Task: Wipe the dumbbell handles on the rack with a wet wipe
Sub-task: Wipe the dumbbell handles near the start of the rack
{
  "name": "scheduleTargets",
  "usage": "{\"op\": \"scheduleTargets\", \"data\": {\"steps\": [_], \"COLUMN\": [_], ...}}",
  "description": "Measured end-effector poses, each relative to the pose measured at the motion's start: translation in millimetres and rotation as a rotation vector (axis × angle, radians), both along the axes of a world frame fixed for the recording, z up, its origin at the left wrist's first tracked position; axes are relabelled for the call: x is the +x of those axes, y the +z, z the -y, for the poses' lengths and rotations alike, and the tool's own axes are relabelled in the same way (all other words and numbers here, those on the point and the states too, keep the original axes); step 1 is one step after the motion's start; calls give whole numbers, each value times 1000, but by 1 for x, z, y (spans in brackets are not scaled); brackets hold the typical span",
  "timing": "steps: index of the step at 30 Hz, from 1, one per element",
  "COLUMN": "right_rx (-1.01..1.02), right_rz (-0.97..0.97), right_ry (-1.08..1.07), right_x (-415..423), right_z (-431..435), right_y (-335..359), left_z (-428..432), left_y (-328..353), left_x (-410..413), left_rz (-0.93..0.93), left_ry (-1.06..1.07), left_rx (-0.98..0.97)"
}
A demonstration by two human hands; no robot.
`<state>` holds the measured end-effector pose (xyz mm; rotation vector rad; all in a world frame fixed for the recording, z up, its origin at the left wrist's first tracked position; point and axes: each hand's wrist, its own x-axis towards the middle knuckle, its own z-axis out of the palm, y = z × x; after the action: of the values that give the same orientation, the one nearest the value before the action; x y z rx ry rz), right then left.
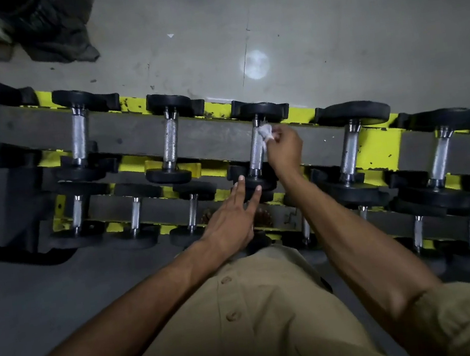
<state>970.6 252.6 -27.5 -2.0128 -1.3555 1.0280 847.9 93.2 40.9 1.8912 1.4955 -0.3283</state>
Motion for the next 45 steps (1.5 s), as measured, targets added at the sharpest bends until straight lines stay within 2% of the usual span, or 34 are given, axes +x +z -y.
{"op": "scheduleTargets", "data": {"steps": [3,4,7,9,13,16,24,29,35,38,45], "right_rx": [-139,-224,-481,-545,-576,-564,-477,-515,-605,-670,-599], "right_rz": [-89,-199,-752,-881,-832,-750,-926,-913,-867,-957,-1075], "right_ry": [-160,-192,-327,-329,-245,-284,-408,-497,-343,-274,-367], "right_x": [-11,-11,-12,-8,0,-1,7,-6,8,15,18], "right_z": [-32,-39,-44,-45,-41,-39,-53,-51,-45,-43,-34], "right_y": [-5,-9,-6,-10,-21,-29,-38,-42,-36,-33,-45], "left_z": [-4,-5,-7,-9,-15,-15,-14,-12,-8,-9,-7], "left_y": [3,4,5,6,9,9,11,9,11,13,15], "left_x": [-6,-8,-11,-12,-11,-8,-3,5,12,17,21], "left_rz": [2,0,-6,-9,-28,-43,-63,-76,-82,-86,-101], "left_ry": [-26,-35,-65,-79,-105,-111,-78,-59,-6,27,58], "left_rx": [-5,-7,-30,-54,-76,-76,-91,-75,-82,-88,-96]}}
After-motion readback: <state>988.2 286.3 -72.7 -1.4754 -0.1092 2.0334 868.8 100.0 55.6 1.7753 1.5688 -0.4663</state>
